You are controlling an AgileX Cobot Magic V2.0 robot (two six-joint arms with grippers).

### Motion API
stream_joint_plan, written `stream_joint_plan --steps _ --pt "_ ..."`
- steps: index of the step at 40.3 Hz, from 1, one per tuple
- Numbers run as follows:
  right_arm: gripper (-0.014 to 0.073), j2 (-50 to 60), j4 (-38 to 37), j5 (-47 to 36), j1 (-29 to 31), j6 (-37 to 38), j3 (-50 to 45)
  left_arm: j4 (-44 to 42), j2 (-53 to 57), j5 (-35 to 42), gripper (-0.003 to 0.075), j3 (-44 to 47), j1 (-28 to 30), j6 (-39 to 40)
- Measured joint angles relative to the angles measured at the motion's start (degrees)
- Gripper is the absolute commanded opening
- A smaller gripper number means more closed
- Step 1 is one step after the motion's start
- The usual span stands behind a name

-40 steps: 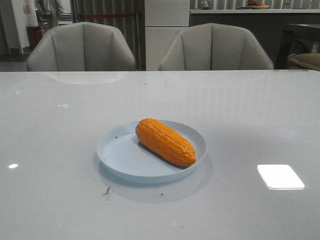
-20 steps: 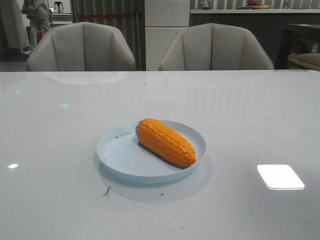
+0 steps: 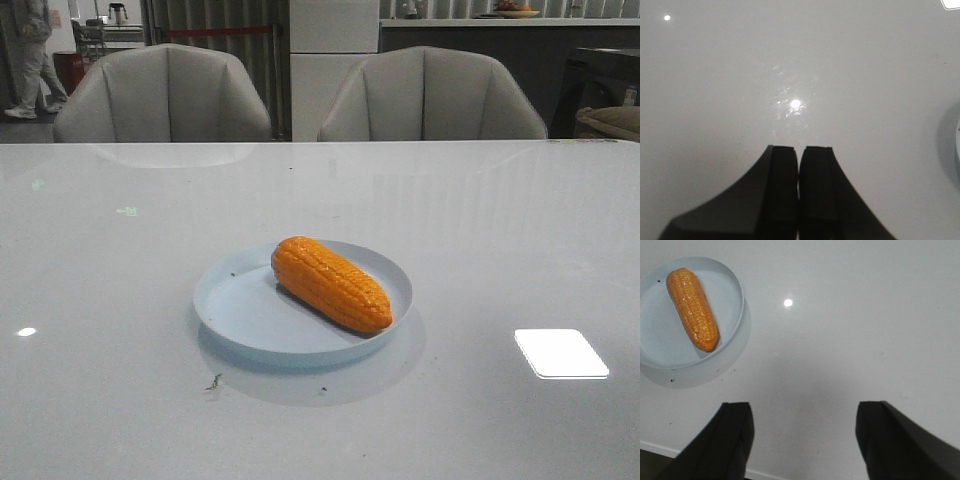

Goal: Place corn on plate with both arms

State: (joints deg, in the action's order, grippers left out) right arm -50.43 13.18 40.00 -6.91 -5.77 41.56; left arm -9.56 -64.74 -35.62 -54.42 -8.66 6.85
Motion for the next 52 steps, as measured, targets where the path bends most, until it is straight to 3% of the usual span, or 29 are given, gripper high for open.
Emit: stream_joint_plan --steps 30,35,44,52 --pt "0.0545 0.00 0.09 0.00 0.00 0.09 0.00 0.32 0.81 1.30 0.0090 1.19 0.00 0.00" --pt "0.0545 0.00 0.09 0.00 0.00 0.09 0.00 2.83 6.01 7.78 0.0090 6.15 0.00 0.00" --pt "0.0545 0.00 0.09 0.00 0.00 0.09 0.00 5.47 24.35 25.35 0.0090 24.00 0.00 0.00" --pt "0.0545 0.00 0.09 0.00 0.00 0.09 0.00 6.96 43.26 31.16 0.0090 38.04 0.00 0.00"
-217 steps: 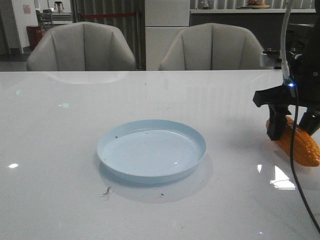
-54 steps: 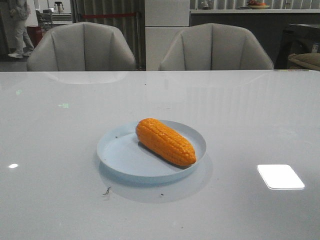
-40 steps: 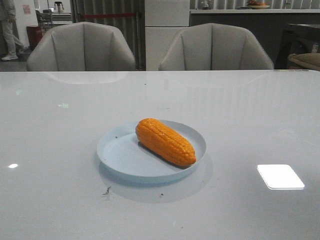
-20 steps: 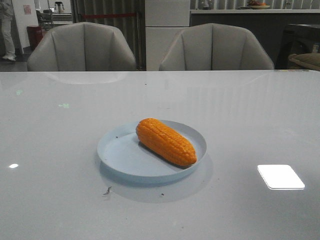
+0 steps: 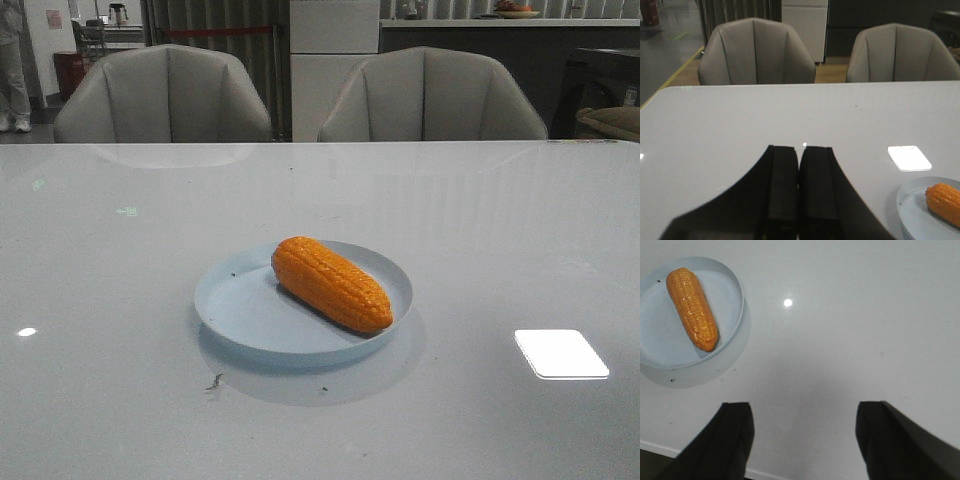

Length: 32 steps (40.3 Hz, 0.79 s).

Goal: Place corn on plate with both arms

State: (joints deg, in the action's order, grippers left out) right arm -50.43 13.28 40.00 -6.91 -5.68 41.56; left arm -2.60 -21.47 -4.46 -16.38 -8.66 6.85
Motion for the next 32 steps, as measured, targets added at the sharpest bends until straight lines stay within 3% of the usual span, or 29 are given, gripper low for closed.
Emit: stream_joint_plan --steps 12,22,32 --pt "0.0545 -0.10 0.00 0.00 0.00 0.00 0.00 3.23 21.06 1.59 0.0090 15.89 1.33 0.00" --pt "0.0545 -0.10 0.00 0.38 0.09 0.00 0.00 3.84 21.72 1.96 0.0090 16.74 5.68 0.00" --pt "0.0545 -0.10 0.00 0.45 0.09 0.00 0.00 4.12 21.72 1.96 0.0090 16.74 6.12 0.00"
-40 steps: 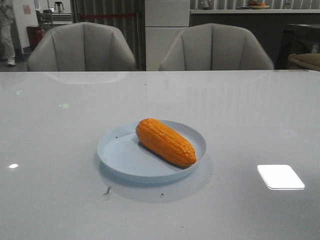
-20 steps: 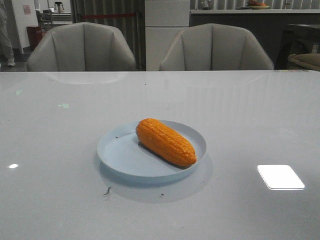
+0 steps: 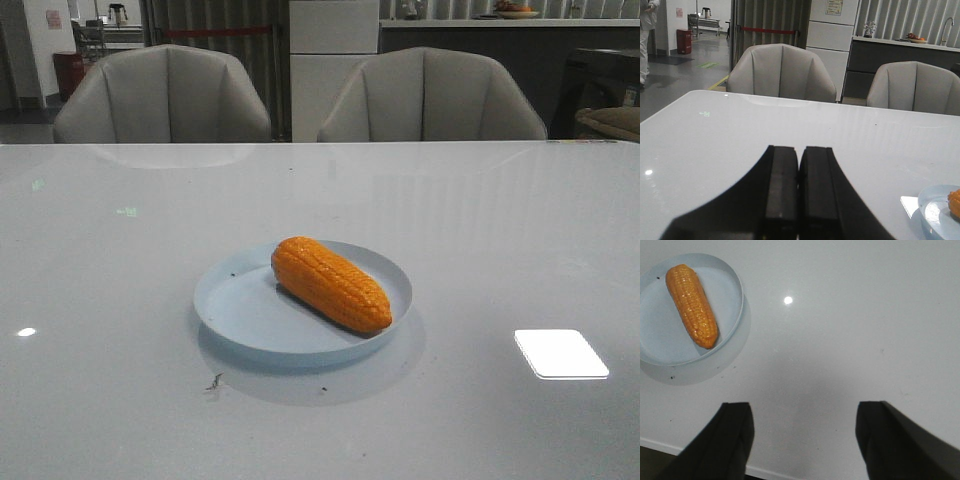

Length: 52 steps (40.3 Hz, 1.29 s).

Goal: Place corn on plate with both arms

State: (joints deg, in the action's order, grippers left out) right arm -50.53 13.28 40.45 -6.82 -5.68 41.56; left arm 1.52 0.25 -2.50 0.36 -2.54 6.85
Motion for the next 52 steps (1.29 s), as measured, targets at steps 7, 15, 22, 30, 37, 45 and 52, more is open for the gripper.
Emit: stream_joint_plan --steps 7,15,22,30,37,45,52 --pt "0.0545 0.00 0.00 0.00 0.00 0.00 0.00 0.00 0.00 0.00 0.0090 0.00 0.00 0.00" --pt "0.0545 0.00 0.00 0.00 0.00 0.00 0.00 0.00 0.00 0.00 0.0090 0.00 0.00 0.00" --pt "0.0545 0.00 0.00 0.00 0.00 0.00 0.00 0.00 0.00 0.00 0.0090 0.00 0.00 0.00" --pt "0.0538 0.00 -0.19 -0.23 0.00 0.00 0.00 0.00 0.00 0.00 0.0090 0.00 0.00 0.00" --pt "0.0383 0.93 -0.24 -0.99 0.00 0.00 -0.61 0.09 0.00 0.00 0.0090 0.00 0.00 0.00" --pt "0.0041 7.44 0.12 -5.88 0.00 0.00 -5.73 0.09 0.00 0.00 0.0090 0.00 0.00 0.00" --pt "0.0021 16.43 -0.71 -11.15 0.00 0.53 -12.74 0.09 0.00 0.00 0.0090 0.00 0.00 0.00"
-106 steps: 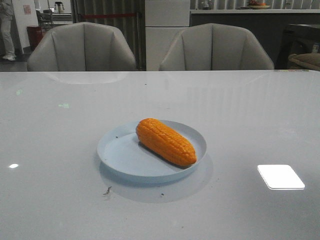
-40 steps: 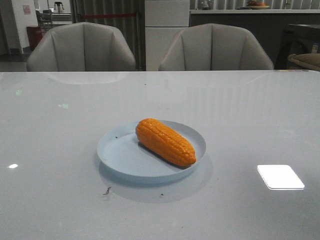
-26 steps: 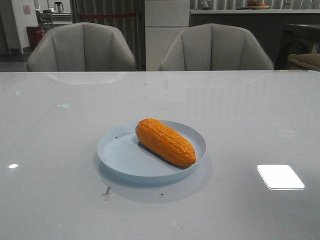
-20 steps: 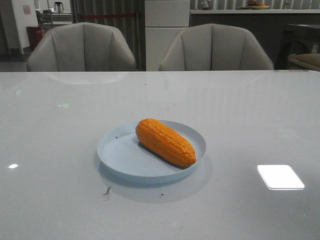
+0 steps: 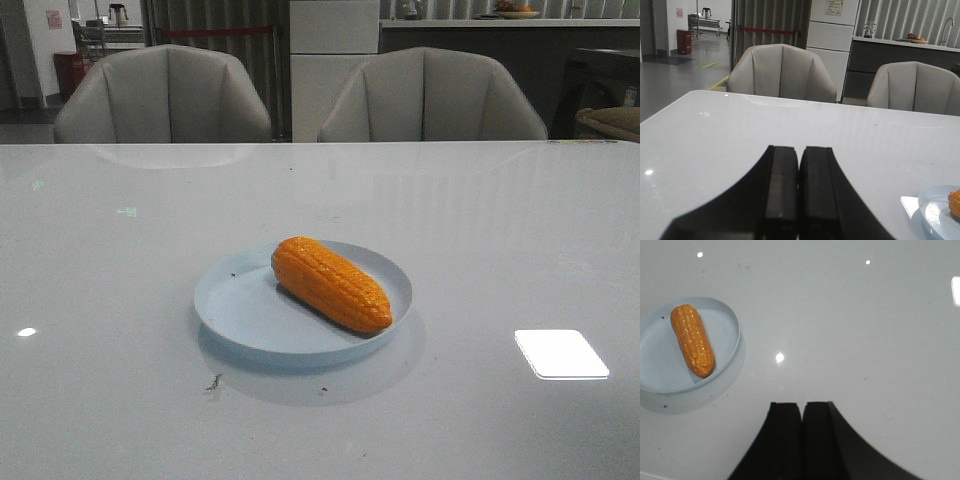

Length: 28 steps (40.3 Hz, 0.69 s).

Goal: Place corn on plate with both arms

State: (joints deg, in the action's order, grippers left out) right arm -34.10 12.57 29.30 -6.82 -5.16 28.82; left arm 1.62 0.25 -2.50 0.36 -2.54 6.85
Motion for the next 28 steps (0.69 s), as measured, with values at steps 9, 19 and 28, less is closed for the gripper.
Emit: stream_joint_plan --steps 9,19,28 --pt "0.0021 13.04 -5.89 -11.14 0.00 9.14 -12.15 0.00 0.00 0.00 0.0090 0.00 0.00 0.00" --pt "0.0021 26.99 -15.01 -25.83 0.13 13.60 -28.26 0.00 0.00 0.00 0.0090 0.00 0.00 0.00" --pt "0.0021 34.64 -12.57 -21.10 2.29 13.73 -30.39 0.00 0.00 0.10 0.0090 0.00 0.00 0.00"
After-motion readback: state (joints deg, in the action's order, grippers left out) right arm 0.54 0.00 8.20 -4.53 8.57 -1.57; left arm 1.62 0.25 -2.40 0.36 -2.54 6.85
